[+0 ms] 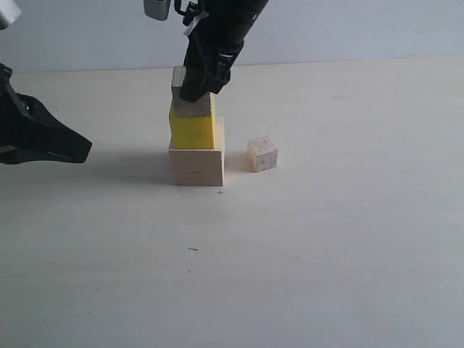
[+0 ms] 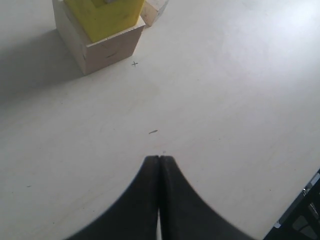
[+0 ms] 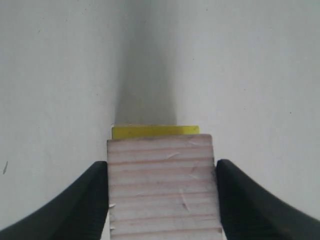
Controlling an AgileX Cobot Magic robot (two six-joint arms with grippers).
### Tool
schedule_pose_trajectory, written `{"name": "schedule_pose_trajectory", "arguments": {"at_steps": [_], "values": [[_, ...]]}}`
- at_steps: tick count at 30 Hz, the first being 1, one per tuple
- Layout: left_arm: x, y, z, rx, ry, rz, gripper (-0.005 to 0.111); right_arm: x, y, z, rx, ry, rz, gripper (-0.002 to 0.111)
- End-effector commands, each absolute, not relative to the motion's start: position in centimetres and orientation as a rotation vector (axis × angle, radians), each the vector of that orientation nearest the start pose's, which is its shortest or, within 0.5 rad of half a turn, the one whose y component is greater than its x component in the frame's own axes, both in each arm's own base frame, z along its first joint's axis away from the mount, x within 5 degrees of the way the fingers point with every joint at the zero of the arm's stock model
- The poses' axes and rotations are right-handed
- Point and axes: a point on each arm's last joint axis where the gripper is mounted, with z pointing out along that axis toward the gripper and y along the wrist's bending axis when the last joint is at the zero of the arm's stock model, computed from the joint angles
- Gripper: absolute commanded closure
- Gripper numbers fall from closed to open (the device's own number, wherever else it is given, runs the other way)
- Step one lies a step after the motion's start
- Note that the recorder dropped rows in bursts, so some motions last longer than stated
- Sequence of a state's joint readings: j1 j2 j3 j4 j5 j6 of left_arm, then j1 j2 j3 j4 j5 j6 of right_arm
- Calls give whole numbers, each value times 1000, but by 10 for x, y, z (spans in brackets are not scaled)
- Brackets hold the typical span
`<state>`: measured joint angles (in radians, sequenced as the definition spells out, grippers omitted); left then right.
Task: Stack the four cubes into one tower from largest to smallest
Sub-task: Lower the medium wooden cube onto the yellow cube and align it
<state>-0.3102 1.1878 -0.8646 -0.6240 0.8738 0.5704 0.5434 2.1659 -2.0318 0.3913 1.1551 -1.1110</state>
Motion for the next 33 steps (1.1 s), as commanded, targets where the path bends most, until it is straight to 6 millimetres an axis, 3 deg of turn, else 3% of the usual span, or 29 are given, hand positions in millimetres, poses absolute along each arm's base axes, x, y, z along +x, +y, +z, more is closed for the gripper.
{"name": "schedule_pose_trajectory", "arguments": {"at_steps": [1,14,33], "values": [[199,-107,293,733,2432,-665,107,387,271,277,-1856,1880,371,108],[199,-107,293,730,2429,-662,107,388,271,286,-1780,1881,352,108],[199,-107,293,729,2428,-661,107,392,273,267,-1819,1924,378,108]]}}
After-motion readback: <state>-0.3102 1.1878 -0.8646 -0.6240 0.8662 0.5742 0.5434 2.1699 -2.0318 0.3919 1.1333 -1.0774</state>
